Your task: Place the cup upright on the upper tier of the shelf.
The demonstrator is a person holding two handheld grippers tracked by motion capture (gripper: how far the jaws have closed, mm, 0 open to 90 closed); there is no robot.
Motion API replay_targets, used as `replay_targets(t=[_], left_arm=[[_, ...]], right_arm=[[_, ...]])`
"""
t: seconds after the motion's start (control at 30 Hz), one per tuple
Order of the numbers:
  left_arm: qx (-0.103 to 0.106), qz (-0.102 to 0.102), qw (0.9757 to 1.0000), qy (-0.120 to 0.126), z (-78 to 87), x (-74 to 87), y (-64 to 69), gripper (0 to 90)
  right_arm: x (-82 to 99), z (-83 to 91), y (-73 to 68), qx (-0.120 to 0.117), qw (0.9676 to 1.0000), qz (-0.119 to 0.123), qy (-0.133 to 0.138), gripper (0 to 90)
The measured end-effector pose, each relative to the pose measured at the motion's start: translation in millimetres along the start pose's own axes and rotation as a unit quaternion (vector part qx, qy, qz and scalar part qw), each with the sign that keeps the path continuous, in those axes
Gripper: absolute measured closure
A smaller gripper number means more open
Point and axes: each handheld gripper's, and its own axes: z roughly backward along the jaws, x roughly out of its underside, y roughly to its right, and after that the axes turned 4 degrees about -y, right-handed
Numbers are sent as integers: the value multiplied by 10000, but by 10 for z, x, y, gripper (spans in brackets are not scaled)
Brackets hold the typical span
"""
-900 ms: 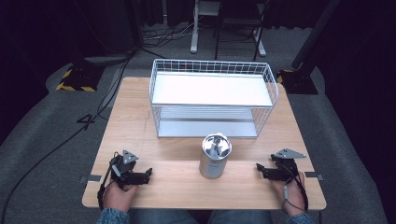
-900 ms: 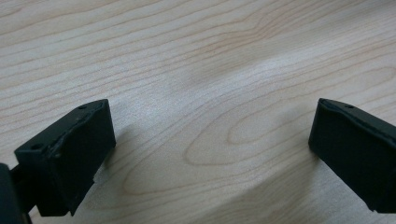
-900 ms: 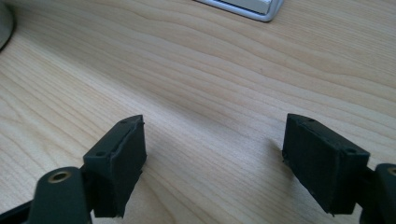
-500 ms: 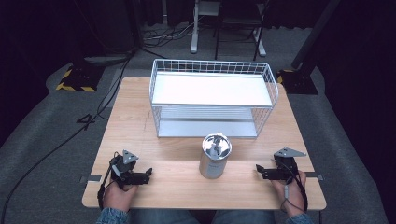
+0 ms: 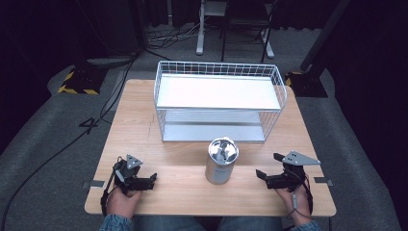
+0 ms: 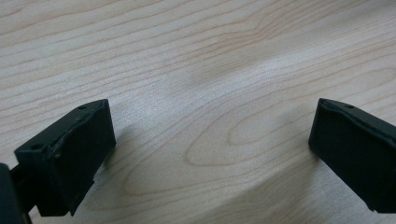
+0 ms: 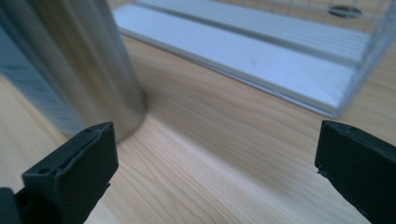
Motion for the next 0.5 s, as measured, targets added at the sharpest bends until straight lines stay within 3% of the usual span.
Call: replay_targets(t=[0.1,0.17,0.23,0.3,0.5], left_arm=[[0,0,10000,0,0,0,0,8],[-2,-4,10000,4,-1,-1,-1,8],[-3,-3,10000,3,-1,-2,-1,8],[-4,-5,10000,3,-1,-2,-2,8],[-3,-5,10000,3,-1,-2,-1,8]], right_arm=[[-89,9,-88,-257,9992,72,298,0],[-101,8,-110,-284,9990,87,344,0],[-148,-18,-212,-404,9972,250,580,0],[-160,-24,-236,-451,9967,267,613,0],[-269,-156,-453,-948,9921,401,723,0]])
